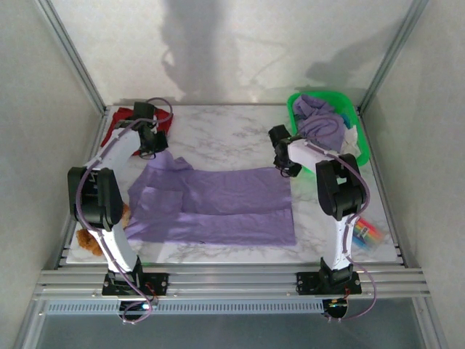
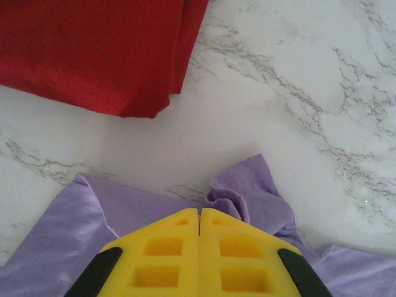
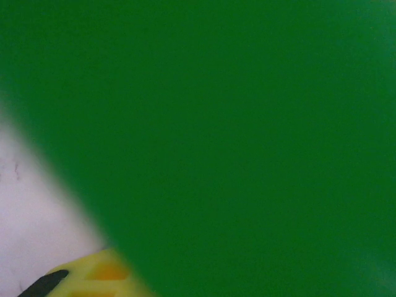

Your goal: Fold and stack the t-shirts

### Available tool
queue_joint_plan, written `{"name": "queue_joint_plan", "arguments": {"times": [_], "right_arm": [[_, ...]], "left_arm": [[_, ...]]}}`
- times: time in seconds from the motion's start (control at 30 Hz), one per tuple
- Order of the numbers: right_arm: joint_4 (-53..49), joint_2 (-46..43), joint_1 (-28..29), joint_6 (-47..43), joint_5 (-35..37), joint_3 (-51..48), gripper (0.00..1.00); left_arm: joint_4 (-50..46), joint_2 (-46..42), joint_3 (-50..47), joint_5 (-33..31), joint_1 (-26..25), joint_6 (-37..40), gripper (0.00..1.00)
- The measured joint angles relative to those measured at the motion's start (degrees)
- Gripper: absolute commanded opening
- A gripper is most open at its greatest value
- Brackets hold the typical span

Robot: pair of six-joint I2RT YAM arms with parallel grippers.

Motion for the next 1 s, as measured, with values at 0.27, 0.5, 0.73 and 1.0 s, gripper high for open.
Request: {"name": "queue_joint_plan", "arguments": {"times": [0.27,0.5,0.73,1.0], "right_arm": [[3.89,0.07,-0.96,0.11,-3.10,-0.33,0.35],[5.44,0.79,-0.98,1.11,-3.85,0.17,0.32],[2.71,3.65,-0.59,3.39,-2.49,4.31,0.29],[1.77,4.00,-0.28,4.09,-1.22,4.74,0.32]], "left_arm": [[-0.04,-0.22,-0.72,0.04,0.00,0.00,0.00],[-0.04,-0.22,-0.72,0.04,0.00,0.17,0.00],[-0.04,-0.22,-0.72,0.04,0.00,0.22,0.00],[0.00,-0.22,-0.90,0.22,0.00,0.22,0.00]]}}
